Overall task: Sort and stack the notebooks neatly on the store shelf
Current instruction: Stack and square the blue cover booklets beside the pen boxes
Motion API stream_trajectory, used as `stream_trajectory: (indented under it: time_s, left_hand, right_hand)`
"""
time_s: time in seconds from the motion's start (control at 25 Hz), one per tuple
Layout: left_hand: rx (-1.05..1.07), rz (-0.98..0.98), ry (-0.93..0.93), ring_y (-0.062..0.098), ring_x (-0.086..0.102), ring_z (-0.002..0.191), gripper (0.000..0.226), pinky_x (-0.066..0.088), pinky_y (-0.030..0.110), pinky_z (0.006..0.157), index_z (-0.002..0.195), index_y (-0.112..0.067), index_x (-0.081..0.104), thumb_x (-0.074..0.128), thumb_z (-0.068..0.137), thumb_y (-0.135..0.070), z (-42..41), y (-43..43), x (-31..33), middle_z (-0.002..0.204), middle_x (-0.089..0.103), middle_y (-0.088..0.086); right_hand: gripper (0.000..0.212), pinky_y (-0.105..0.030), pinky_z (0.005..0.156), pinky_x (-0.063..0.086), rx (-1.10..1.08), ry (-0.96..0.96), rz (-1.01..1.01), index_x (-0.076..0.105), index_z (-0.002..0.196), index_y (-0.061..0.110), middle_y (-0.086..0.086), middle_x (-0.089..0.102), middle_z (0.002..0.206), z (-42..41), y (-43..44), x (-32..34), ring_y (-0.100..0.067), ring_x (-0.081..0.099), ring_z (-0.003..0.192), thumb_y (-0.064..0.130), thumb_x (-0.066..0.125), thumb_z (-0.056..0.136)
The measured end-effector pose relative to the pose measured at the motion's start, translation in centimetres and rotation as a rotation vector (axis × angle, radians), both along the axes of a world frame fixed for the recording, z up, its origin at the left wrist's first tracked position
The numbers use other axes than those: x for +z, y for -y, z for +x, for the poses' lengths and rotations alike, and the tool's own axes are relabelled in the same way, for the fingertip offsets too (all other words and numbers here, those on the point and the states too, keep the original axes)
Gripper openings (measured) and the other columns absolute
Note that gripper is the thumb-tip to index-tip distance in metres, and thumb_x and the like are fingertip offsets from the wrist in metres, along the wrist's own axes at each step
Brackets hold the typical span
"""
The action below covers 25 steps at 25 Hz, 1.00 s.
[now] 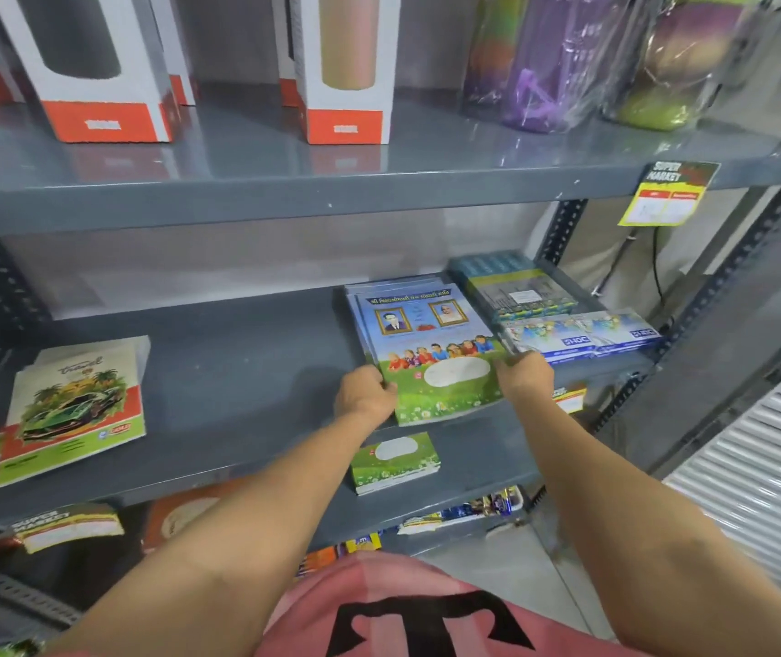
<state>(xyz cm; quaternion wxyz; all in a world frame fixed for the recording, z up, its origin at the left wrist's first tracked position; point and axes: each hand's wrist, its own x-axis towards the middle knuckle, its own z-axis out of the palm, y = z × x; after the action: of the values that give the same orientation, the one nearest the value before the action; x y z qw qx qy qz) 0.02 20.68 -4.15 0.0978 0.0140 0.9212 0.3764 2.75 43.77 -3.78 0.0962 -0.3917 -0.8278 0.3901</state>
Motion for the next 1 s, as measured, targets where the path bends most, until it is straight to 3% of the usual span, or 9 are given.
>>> stream_trajectory:
  time_s: [0.16, 0.28, 0.4, 0.52, 0.6, 0.84, 1.0]
  left_hand:
    - [-0.067, -0.088, -0.038, 0.028, 0.067, 0.090, 0.028, 0.056, 0.035, 0.077, 0.094, -0.017, 0.066, 0.056, 0.087, -0.041, -0.5, 0.6, 0.3, 0.098, 0.072, 0.007]
    - [-0.108, -0.104, -0.048, 0.027, 0.066, 0.093, 0.045, 0.055, 0.035, 0.075, 0.108, -0.017, 0.059, 0.053, 0.085, -0.055, -0.4, 1.1, 0.4, 0.102, 0.069, 0.006]
    - [-0.146, -0.161, -0.058, 0.027, 0.062, 0.106, 0.063, 0.053, 0.036, 0.082, 0.118, -0.017, 0.051, 0.055, 0.077, -0.065, 0.5, 1.7, 0.3, 0.117, 0.063, 0.005]
    - [-0.191, -0.242, -0.029, 0.028, 0.057, 0.116, 0.084, 0.051, 0.039, 0.089, 0.124, -0.014, 0.046, 0.061, 0.065, -0.072, 1.2, 2.4, 0.7, 0.128, 0.056, 0.008]
    - [-0.211, -0.268, -0.011, 0.028, 0.056, 0.118, 0.091, 0.050, 0.040, 0.091, 0.124, -0.014, 0.046, 0.064, 0.059, -0.075, 1.7, 2.6, 1.2, 0.128, 0.055, 0.008]
    - [-0.243, -0.333, -0.027, 0.027, 0.054, 0.120, 0.111, 0.048, 0.044, 0.096, 0.130, -0.016, 0.040, 0.069, 0.043, -0.079, 3.0, 1.2, 1.0, 0.129, 0.056, 0.007]
    - [-0.219, -0.450, -0.058, 0.032, 0.048, 0.128, 0.138, 0.042, 0.048, 0.105, 0.147, -0.014, 0.017, 0.070, 0.038, -0.080, 2.8, -1.9, 0.9, 0.140, 0.048, 0.011]
  right_hand:
    - [0.045, -0.039, 0.078, 0.051, 0.172, 0.086, 0.089, 0.048, 0.119, 0.008, -0.017, 0.062, 0.109, 0.3, -1.0, 0.0, -0.036, 0.060, 0.101, 0.034, 0.064, 0.087]
    - [0.061, -0.046, 0.089, 0.051, 0.258, 0.179, 0.210, 0.046, 0.122, 0.012, -0.014, 0.061, 0.115, 0.7, -1.0, 0.3, -0.035, 0.055, 0.111, 0.056, 0.059, 0.082]
    - [0.100, -0.053, 0.101, 0.042, 0.421, 0.239, 0.446, 0.036, 0.137, 0.011, -0.014, 0.047, 0.139, 1.7, -0.7, 0.6, -0.036, 0.040, 0.131, 0.083, 0.048, 0.068]
    - [0.134, -0.056, 0.112, 0.027, 0.684, 0.310, 0.516, 0.016, 0.149, 0.019, -0.004, 0.022, 0.158, 2.4, -0.2, 1.6, -0.031, 0.022, 0.144, 0.094, 0.051, 0.043]
    - [0.144, -0.056, 0.113, 0.023, 0.781, 0.387, 0.565, 0.007, 0.151, 0.023, -0.002, 0.014, 0.160, 2.4, -0.2, 2.0, -0.030, 0.017, 0.146, 0.093, 0.057, 0.035]
    - [0.153, -0.052, 0.116, 0.024, 0.859, 0.502, 0.597, -0.012, 0.150, 0.021, -0.007, -0.003, 0.162, 2.3, -1.5, 1.8, -0.031, 0.006, 0.148, 0.079, 0.074, 0.038]
    - [0.155, -0.052, 0.116, 0.026, 0.885, 0.457, 0.515, -0.016, 0.150, 0.020, -0.009, -0.003, 0.162, 1.6, -3.5, 1.8, -0.032, 0.007, 0.148, 0.071, 0.081, 0.040]
